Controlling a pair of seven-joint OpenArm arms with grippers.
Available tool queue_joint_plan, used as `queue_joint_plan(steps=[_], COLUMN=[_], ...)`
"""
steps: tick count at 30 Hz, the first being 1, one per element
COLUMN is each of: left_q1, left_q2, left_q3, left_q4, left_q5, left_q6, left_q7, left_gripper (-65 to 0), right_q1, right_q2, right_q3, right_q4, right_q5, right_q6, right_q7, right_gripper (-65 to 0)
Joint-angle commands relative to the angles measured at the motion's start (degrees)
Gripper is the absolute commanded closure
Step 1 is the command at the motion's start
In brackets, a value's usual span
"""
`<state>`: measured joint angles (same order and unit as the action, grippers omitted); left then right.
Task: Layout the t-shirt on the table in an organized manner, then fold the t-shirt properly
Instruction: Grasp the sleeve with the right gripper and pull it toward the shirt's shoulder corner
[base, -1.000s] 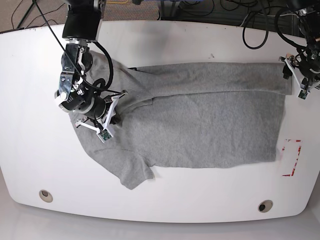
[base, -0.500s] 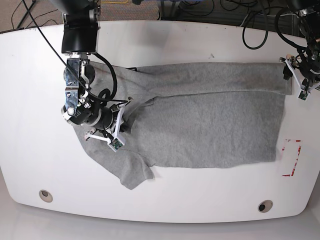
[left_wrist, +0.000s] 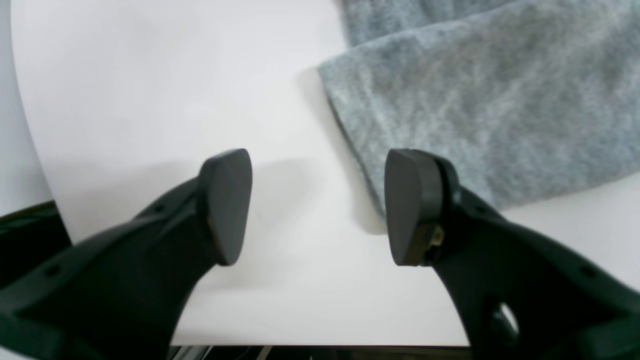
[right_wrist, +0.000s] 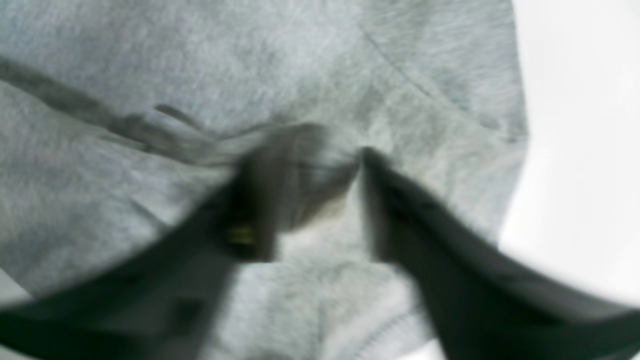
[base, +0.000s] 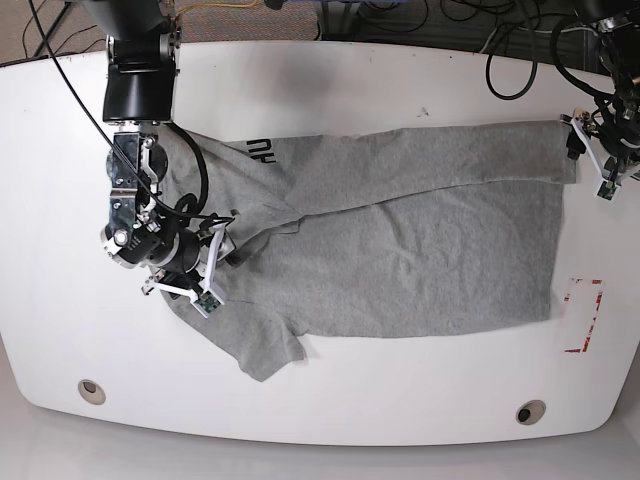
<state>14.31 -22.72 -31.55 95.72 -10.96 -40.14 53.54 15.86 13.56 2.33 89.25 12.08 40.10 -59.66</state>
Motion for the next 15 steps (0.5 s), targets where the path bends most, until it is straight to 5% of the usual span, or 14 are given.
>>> queue_joint_plan(steps=[1, 7, 15], left_q1=[-0.4, -0.4, 0.9], left_q2=[-1.2, -1.3, -1.0], left_q3=[-0.3, 1.7, 2.4], left_q4=[0.8, 0.9, 1.3], left_q5=[-0.2, -0.2, -0.3], left_q6=[0.1, 0.1, 0.1], left_q7=[-0.7, -0.7, -0.7], left_gripper=[-39.2, -39.2, -39.2], right_q1=[-1.0, -8.7, -19.3], right_q2=[1.9, 2.4, 2.2], right_q3=[1.1, 8.4, 17.7], right_q4=[3.6, 11.6, 19.0], right_q5=[0.5, 0.5, 0.5], right_q6=[-0.1, -0.1, -0.1], right_q7=[1.1, 1.1, 0.9], right_gripper=[-43.4, -58.7, -59.1])
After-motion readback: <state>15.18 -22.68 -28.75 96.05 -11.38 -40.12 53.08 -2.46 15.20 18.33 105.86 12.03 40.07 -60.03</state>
